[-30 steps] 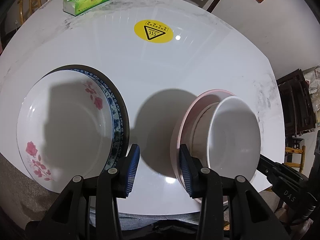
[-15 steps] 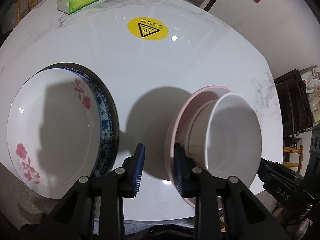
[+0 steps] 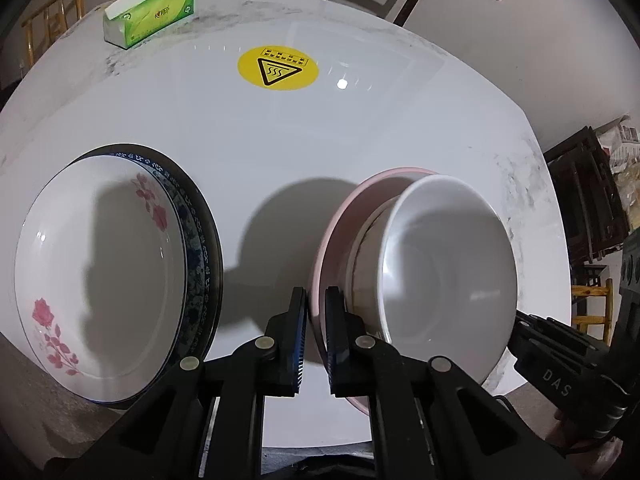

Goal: Organize plates and bowls
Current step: 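Lift the pink bowl stack with both grippers toward the plate stack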

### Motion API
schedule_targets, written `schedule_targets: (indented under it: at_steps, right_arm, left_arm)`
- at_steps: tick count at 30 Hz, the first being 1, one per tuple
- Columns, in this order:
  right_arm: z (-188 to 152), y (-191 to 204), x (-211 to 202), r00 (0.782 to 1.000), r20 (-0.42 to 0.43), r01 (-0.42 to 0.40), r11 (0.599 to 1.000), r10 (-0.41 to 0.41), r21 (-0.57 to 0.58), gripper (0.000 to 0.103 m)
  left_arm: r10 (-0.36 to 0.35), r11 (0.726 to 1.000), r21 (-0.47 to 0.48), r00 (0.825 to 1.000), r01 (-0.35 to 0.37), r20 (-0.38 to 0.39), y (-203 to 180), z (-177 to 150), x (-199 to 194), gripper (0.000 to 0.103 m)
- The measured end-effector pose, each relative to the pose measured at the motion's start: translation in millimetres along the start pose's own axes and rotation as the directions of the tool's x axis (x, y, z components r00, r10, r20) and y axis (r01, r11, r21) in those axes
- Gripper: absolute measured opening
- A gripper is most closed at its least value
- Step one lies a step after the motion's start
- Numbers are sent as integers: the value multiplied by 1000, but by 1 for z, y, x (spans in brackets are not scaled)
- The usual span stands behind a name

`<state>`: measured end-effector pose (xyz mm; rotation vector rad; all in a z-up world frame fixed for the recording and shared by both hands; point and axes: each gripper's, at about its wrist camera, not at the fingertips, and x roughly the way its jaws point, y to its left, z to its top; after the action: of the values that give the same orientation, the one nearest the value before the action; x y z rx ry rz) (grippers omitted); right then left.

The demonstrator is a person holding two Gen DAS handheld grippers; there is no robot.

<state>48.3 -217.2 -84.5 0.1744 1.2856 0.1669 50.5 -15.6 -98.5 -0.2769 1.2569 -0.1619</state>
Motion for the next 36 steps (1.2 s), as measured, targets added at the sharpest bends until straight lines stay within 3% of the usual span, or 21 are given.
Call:
schedule_targets:
  at_steps: [36]
  right_arm:
    - [4,2,-15,999,29,18,1000,-18,6,12]
  left_arm:
    - [-19,1000,19,1000,19,22,-1,2,-7,5]
